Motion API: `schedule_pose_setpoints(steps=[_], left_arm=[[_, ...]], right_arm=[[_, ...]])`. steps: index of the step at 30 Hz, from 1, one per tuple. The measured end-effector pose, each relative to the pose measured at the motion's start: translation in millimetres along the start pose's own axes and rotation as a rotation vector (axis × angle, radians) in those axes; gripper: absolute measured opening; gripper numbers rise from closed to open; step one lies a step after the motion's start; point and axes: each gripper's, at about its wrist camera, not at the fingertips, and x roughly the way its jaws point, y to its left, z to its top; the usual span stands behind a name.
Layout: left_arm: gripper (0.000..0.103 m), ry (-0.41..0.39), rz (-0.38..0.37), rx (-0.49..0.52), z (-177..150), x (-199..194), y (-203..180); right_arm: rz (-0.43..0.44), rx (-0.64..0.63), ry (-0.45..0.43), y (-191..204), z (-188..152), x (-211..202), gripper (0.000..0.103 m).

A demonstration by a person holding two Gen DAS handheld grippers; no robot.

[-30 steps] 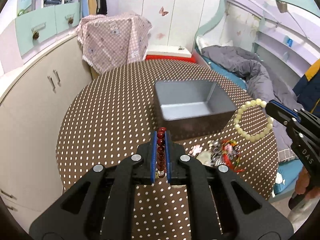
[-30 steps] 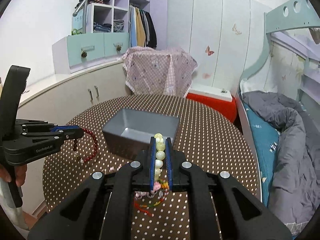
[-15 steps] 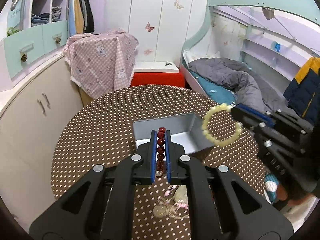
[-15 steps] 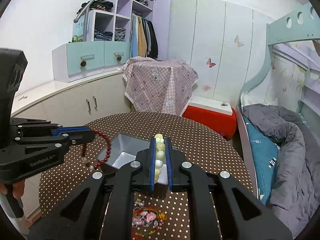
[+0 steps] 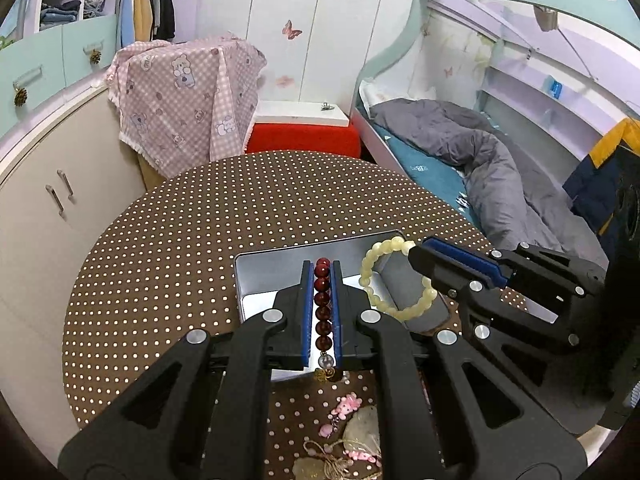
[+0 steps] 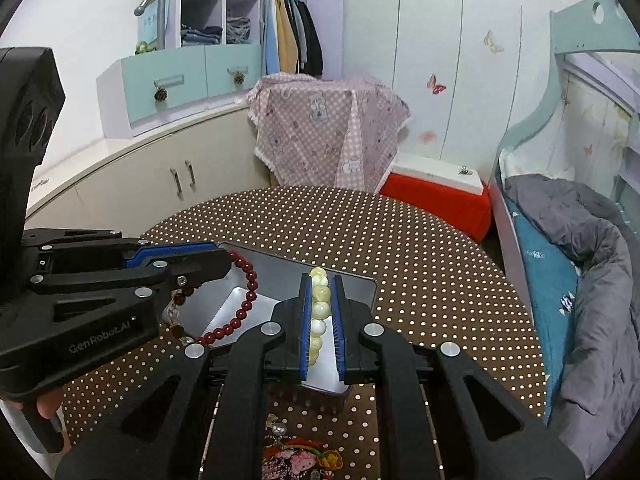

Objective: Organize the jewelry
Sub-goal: 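Lower both bracelets into the grey box and open both tools, then withdraw both tools and move toward the remaining jewelry pile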

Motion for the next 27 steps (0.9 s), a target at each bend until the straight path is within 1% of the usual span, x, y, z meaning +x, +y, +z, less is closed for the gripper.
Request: schedule_pose_setpoints(steps=[3,5,6,7,9,10,12,14,15,17,20,27], left_arm=[[0.009,0.015,0.025,0.011,0,5,-1],[0.009,0.025,0.036,0.020,1,7,1],[0.009,0.029,0.040,0.021,2,8,2],[0.009,0.033,0.046,0.019,2,8,2],[0.009,0.037,0.052,0.019,2,7,5],[0.009,0.038,0.057,0.021,2,5,5],[0.010,0.037,0.061,0.024,1,3,5],[0.046,0.030,0.073,0.024,0,0,6],[0.070,0.014,0.069,0.009,0,-4,7],[0.070,0.002,0.059,0.003,0,-9,8],[0.070,-0.007,0.091,0.019,0,-13,7],[0.070,-0.002,0.105,0.009,-3,-17,10]], right_arm=[[-0.005,0.001,0.005,-1,0,1,0.009],[-0.008,0.005,0.002,-3,1,-2,0.013],[-0.009,0.008,-0.001,-5,1,-2,0.020],[-0.013,0.011,-0.004,-6,2,-4,0.029],[-0.039,0.015,-0.013,-10,2,-8,0.039],[-0.047,0.017,-0.015,-11,2,-9,0.043],[-0.055,0.025,-0.022,-15,2,-13,0.046],[-0.065,0.028,-0.029,-17,3,-17,0.047],[-0.070,0.029,-0.032,-18,3,-19,0.048],[-0.071,0.031,-0.037,-18,4,-21,0.048],[-0.079,0.032,-0.039,-19,5,-24,0.050],[-0.084,0.027,-0.044,-17,5,-29,0.053]])
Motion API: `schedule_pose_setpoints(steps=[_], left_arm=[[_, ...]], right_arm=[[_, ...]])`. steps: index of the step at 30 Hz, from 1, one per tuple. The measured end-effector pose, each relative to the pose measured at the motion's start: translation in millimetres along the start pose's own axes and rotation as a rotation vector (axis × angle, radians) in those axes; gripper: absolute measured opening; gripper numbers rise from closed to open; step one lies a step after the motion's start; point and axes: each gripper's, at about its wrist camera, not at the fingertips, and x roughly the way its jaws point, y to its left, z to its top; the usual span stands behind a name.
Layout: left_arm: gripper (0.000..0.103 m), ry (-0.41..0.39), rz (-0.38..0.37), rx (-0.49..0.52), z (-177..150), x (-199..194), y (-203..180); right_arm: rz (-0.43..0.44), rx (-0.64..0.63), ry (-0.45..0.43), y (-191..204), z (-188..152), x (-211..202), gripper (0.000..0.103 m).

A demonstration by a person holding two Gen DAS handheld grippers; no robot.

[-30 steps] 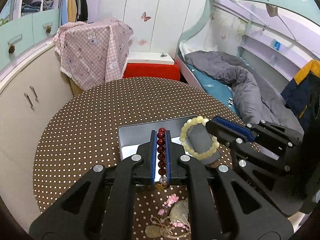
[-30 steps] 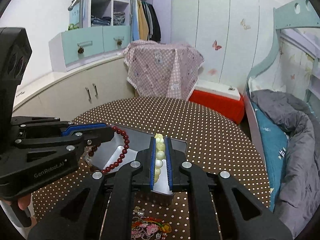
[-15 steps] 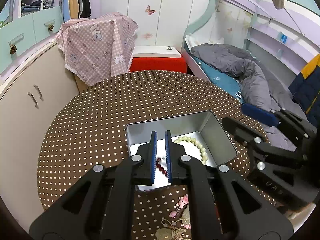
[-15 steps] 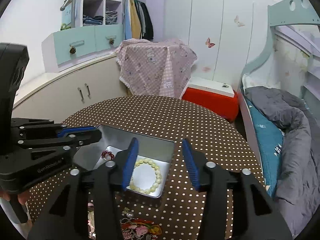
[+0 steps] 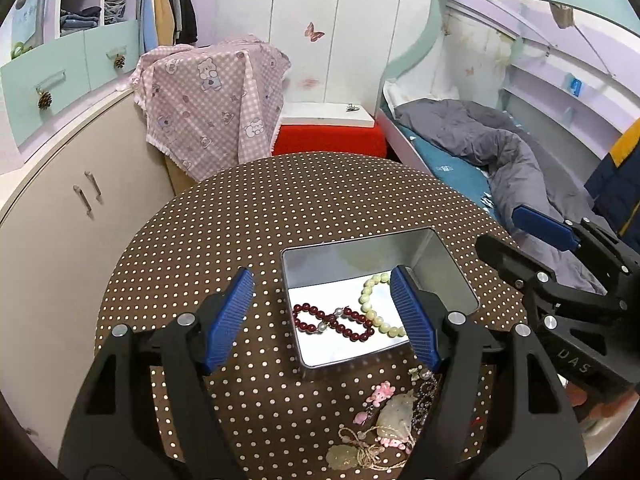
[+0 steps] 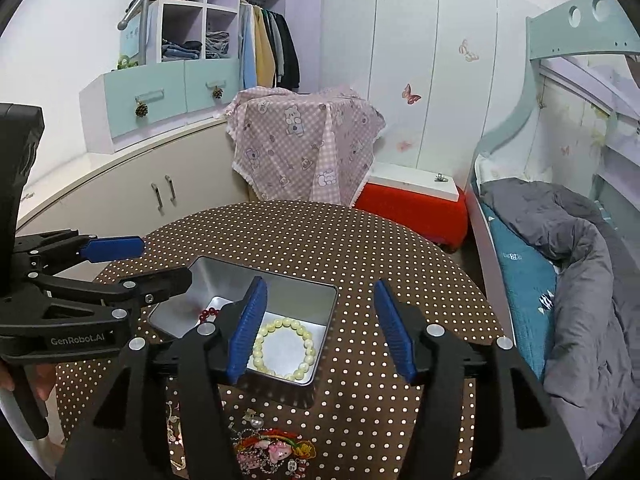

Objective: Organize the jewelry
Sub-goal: 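Withdraw both tools and move toward the remaining jewelry pile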

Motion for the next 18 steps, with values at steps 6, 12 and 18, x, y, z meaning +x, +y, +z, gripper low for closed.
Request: schedule_pose_setpoints(steps=[6,12,18], left_arm=[[0.070,0.000,0.003,-0.001,-6,-7,1],[0.070,-0.004,0.008,-0.005,-16,-18,2],[0.070,0.004,0.003,-0.009,-31,-29,6]], right_arm=[[-0.003,0.007,0.002,0,-3,-5,0.053],[-0.014,0.016,0.000,1,-12,-16,0.053],[-0.023,0.023,0.005,3,-23,-30,0.053]])
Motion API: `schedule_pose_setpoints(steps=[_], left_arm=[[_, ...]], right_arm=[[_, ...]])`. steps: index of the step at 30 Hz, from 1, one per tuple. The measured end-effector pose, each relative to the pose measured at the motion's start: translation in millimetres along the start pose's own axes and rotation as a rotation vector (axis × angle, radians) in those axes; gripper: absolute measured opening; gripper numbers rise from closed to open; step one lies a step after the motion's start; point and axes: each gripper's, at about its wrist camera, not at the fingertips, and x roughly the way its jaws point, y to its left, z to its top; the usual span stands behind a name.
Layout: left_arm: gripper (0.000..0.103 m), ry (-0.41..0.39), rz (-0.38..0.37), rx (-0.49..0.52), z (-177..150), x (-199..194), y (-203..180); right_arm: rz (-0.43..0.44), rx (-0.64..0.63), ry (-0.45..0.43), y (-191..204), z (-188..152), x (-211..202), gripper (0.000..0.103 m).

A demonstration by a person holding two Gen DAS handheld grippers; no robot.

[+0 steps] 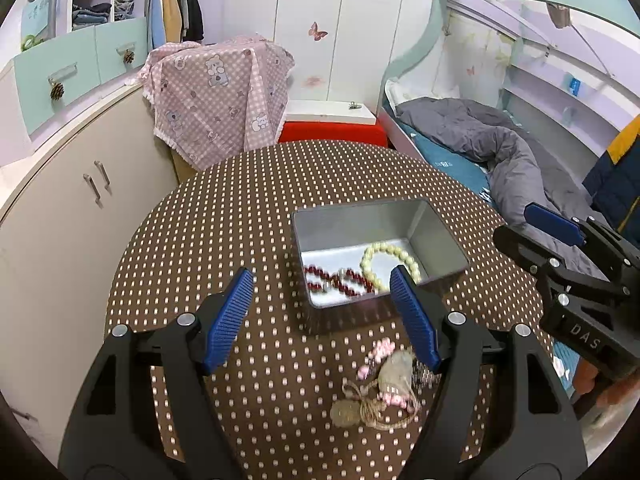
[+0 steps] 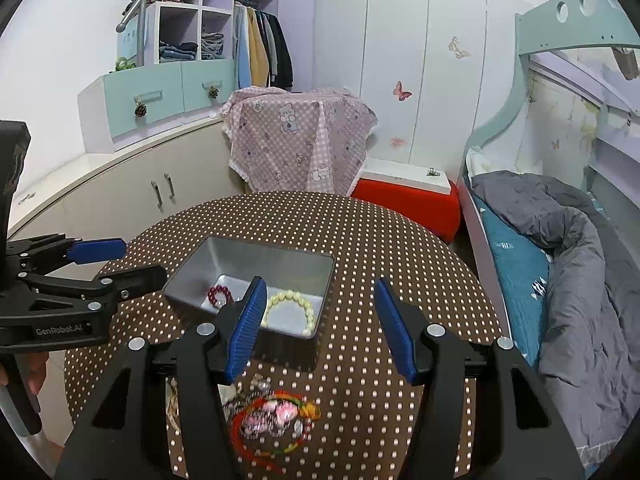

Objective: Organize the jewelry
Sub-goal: 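Withdraw both tools and move toward the remaining jewelry pile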

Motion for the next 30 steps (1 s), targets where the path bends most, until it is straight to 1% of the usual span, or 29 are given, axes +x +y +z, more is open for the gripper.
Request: schedule_pose_setpoints(steps=[7,10,17,21,23,27,29,30], left_arm=[[0.075,0.049,-0.018,-0.002,-32,-8,1],[0.077,0.074,-0.025,-0.002,-45,-9,1],[0.080,0.149,-0.044,-0.008,-75,-2,-1],[0.080,0.164,-0.055,0.003,-85,5,-7],[0.079,0.169,-0.065,0.027,-90,9,-12],[0.079,0.163,-0.061,0.057,-91,16,-17],[0.072,0.161,-0.070,0.059,-91,19,-18],[0.065,0.163,-0.072,0.061,-90,20,-18]], right_arm=[[-0.004,0.016,0.028,3,-23,-13,0.053],[0.002,0.026,0.054,6,-37,-17,0.053],[0.007,0.038,0.113,12,-61,-17,0.053],[0.013,0.026,0.134,19,-72,-17,0.053],[0.021,0.015,0.146,23,-76,-15,0.053],[0.040,0.003,0.163,27,-82,-12,0.053],[0.047,-0.003,0.169,28,-84,-11,0.053],[0.054,-0.008,0.173,29,-85,-10,0.053]])
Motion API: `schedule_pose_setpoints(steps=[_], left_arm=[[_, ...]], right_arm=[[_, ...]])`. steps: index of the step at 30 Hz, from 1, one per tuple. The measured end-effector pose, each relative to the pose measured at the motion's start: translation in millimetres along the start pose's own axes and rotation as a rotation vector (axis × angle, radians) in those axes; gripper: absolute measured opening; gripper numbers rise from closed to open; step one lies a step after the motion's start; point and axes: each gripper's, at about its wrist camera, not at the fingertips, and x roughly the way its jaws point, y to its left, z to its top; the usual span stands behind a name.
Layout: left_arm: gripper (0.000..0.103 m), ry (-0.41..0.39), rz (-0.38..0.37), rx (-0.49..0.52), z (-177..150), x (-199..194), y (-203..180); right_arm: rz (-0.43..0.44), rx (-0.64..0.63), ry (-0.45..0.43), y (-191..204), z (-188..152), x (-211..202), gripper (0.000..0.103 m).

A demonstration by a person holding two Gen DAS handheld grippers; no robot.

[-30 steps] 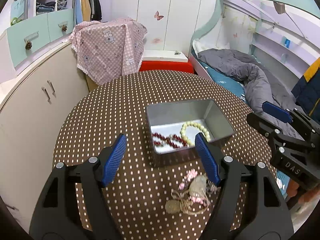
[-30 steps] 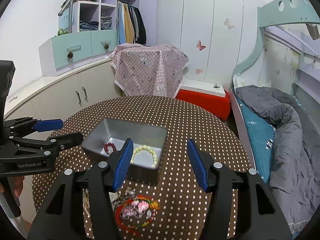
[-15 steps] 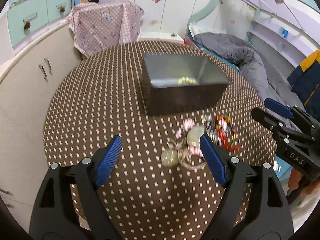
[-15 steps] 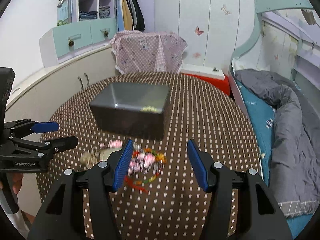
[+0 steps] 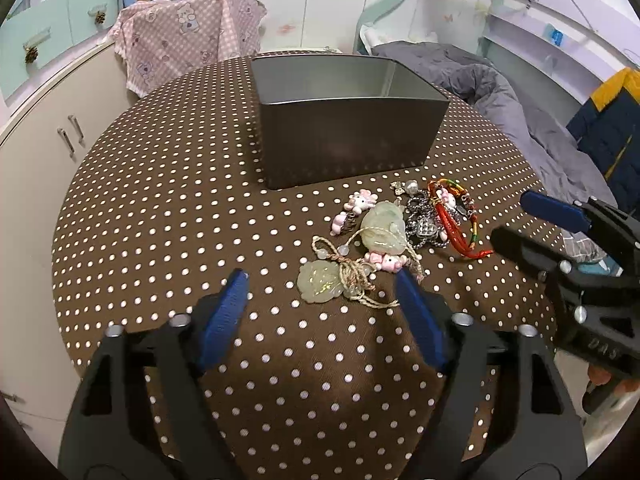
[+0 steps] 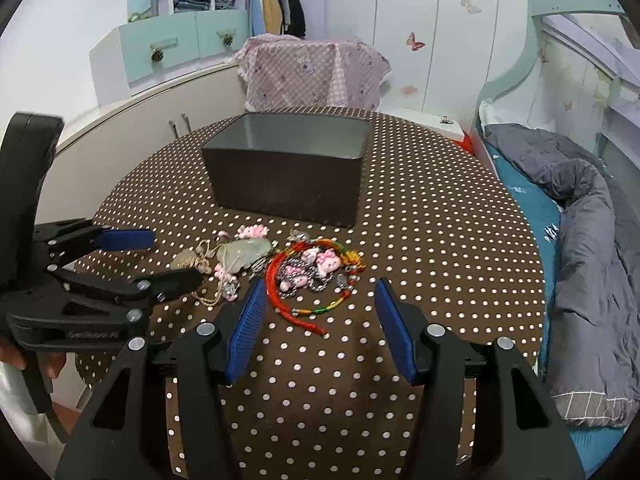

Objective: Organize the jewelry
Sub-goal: 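Withdraw both tools and move toward the remaining jewelry pile, then grasp the jade pendant with the left tool while the right grasps the red string bracelet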

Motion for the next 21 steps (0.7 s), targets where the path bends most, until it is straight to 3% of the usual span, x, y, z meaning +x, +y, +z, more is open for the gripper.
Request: schedule_pose_setpoints(steps=[1,4,12,14,16,21], left_arm=[[0.054,0.010,0.003,0.003,0,3,-1],[0.036,0.007,0.036,0.029,2,7,-3],[0.031,-0.005,0.000,-0.001,4,6,11],[0.031,-0.006,-0.009,-0.009,4,6,14],[0.031,-0.006,-0.013,-0.012,3,5,15],[0.030,-0.008,-0.017,-0.021,2,3,20]], right_arm=[[0.004,-0.003,0.003,1,-1,1,0.053],[0.025,-0.020,0.009,4,-2,4,0.053],[0.074,-0.093,0.024,18,-7,12,0.034],[0.071,-0.109,0.031,22,-8,16,0.028],[0.063,-0.129,0.040,24,-7,21,0.013],[0.060,-0.129,0.059,24,-5,30,0.002]])
